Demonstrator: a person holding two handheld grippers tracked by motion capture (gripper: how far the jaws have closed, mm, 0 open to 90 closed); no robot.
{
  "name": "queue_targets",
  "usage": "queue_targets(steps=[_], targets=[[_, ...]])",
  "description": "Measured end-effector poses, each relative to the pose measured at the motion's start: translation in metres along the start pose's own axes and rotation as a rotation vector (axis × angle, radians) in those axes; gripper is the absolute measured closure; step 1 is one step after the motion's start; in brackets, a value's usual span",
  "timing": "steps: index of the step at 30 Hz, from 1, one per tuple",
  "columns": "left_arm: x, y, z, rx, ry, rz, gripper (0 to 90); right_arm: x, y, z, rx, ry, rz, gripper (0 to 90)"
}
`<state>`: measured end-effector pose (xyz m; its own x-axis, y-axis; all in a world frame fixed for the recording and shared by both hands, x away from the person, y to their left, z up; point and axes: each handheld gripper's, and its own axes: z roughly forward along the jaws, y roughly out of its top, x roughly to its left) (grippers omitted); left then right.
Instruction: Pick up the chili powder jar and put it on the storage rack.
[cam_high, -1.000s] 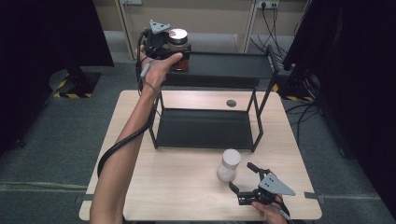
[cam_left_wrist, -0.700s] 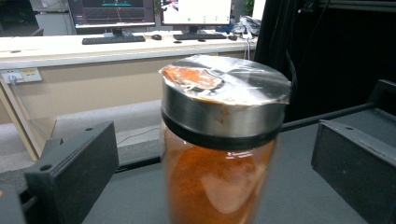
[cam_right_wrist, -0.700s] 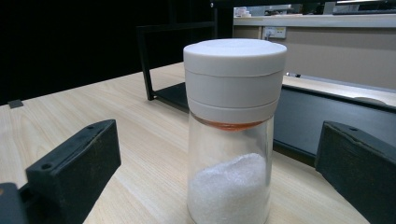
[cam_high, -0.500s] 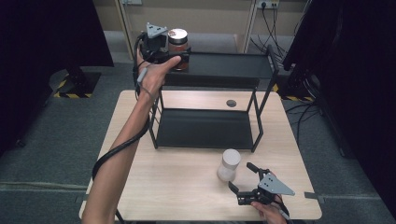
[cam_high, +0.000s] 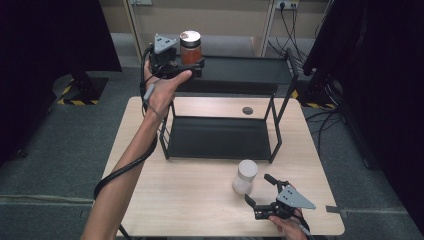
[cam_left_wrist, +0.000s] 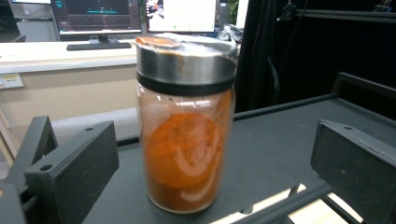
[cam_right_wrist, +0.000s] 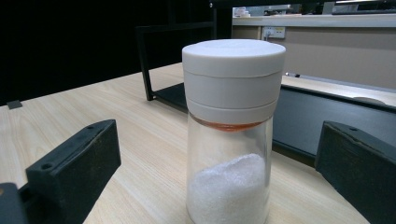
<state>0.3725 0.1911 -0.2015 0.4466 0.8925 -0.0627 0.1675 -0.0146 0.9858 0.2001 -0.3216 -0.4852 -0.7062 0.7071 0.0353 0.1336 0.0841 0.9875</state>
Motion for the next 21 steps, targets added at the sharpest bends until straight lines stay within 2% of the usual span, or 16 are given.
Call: queue_targets(steps=[21], targets=[[-0.001,-0.038,-0.025,-0.025,-0.093,0.019,0.8,0.0,0.0,0.001,0.001,0.001,-0.001,0.4]])
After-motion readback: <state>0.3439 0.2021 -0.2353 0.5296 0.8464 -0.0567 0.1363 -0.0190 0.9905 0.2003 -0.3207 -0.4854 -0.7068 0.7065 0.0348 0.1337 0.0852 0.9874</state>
